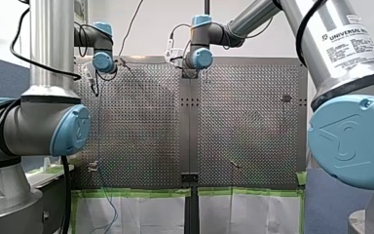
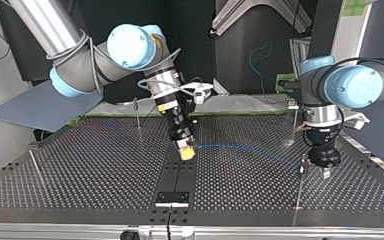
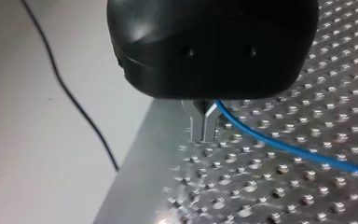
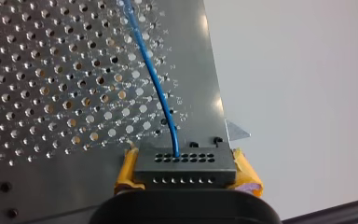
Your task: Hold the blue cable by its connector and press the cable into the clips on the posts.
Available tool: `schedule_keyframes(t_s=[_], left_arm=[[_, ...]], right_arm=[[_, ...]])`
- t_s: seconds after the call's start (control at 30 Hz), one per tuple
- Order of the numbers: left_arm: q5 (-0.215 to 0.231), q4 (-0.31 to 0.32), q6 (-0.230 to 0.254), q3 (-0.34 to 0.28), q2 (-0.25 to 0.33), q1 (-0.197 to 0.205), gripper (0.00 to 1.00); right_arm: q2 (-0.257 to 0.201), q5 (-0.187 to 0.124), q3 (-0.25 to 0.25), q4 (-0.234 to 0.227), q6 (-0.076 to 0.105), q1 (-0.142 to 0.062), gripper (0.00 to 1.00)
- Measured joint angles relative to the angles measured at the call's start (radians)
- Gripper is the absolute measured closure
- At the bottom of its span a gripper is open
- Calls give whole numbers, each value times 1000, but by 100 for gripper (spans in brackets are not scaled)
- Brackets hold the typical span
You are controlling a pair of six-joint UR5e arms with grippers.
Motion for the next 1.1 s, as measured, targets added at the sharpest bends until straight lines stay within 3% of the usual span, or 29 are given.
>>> schedule_keyframes(t_s=[0.27,0.57,0.7,0.93,1.1], left_arm=[[24,4,-24,30,-20,20,100],[80,37,-71,49,-48,71,100],[110,42,-80,57,-73,90,100],[140,38,-86,88,-109,86,100],[142,25,-78,107,-121,79,100]], right_arm=[[31,-3,-17,-1,-2,-30,100],[71,-14,-92,11,-3,-44,100],[101,-17,-127,30,-4,-42,100],[143,-28,-196,44,-4,-46,100],[156,-30,-219,48,-4,-50,100]])
